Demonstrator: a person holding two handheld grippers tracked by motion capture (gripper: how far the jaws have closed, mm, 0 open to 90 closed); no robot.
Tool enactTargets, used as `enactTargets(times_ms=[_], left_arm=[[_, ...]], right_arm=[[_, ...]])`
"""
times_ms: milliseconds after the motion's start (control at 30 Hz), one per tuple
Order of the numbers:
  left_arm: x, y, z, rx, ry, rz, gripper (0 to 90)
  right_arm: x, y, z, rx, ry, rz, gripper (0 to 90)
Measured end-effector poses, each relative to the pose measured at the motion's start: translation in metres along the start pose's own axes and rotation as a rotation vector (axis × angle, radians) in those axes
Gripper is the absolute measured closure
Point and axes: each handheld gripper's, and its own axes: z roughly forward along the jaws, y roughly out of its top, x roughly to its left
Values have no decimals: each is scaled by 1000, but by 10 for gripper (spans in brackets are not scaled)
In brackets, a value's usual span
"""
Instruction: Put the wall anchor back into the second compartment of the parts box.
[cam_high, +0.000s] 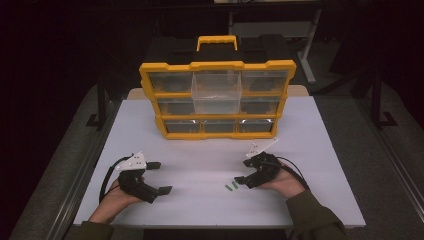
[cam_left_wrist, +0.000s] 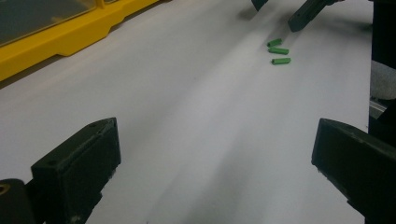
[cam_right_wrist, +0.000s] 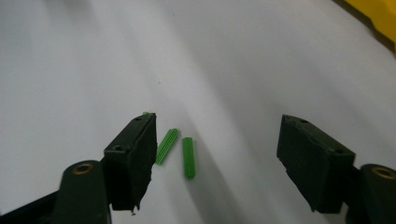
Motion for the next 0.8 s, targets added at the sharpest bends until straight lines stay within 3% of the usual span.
enactTargets(times_ms=[200, 267, 300, 367, 400, 467, 800], left_arm=[[0, 0, 1, 2, -1, 0, 11], [0, 0, 1, 2, -3, -1, 11], [0, 0, 1, 2, -3, -1, 10], [0, 0, 1, 2, -4, 0, 11], [0, 0, 1, 1, -4, 0, 11], [0, -1, 1, 2, -5, 0, 11], [0, 0, 1, 3, -3, 2, 11]], right_arm=[[2, 0, 4, 24, 12, -46, 450], [5, 1, 4, 28, 23, -35, 506], [4, 1, 5, 34, 18, -56, 524], [6, 1, 6, 43, 41, -37, 572], [4, 0, 7, 55, 27, -71, 598], [4, 0, 9, 65, 38, -79, 644], [7, 0, 13, 102, 38, -119, 766]])
